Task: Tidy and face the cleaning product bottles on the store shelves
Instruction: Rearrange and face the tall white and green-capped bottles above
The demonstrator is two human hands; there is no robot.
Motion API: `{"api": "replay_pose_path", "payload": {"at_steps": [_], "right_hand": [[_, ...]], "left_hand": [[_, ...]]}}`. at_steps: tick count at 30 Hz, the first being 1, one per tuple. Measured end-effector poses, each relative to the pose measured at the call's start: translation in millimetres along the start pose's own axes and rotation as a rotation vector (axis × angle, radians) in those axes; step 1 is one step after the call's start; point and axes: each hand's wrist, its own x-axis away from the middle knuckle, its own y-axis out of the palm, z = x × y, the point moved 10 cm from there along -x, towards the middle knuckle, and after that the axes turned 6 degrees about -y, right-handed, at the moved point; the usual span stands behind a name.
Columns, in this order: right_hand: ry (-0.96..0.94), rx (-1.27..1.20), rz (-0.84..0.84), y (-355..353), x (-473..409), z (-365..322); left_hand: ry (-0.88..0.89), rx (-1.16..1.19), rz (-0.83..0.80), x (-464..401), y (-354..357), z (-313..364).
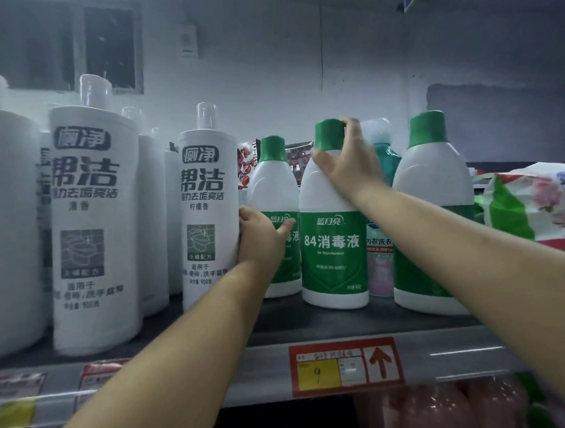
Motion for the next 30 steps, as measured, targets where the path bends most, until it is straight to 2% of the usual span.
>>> {"api": "replay_pose_path", "payload": {"at_steps": [7, 10, 13, 15, 19, 23, 30], "right_hand": [[-0.104, 0.034, 0.046, 7.3, -1.2, -0.1], [-0.125, 0.046, 0.054, 11.6, -3.7, 3.1], [-0.162, 0.035, 0.045, 17.5, -6.9, 4.8], [-0.199, 0.033, 0.046, 19.6, -7.9, 4.1], [-0.221, 0.03, 0.044, 24.9, -11.3, 8.2], [-0.228, -0.005, 0.054, 27.8, -13.5, 11.6], [-0.227, -0.029, 0.068, 29.7, -17.1, 16.4]], "left_hand": [[-0.003, -0.151, 0.095, 9.3, -4.2, 3.4], [0.146, -0.208, 0.133, 15.5, -2.8, 17.1], [0.36, -0.347, 0.242, 25.4, -1.2, 34.9], [0.432, -0.347, 0.292, 28.8, -5.7, 46.3], [0.331, -0.231, 0.176, 10.3, -12.5, 60.9], [0.197, -0.124, 0.226, -11.6, -22.9, 59.6], [0.105, -0.033, 0.263, -16.6, -19.7, 54.7]]}}
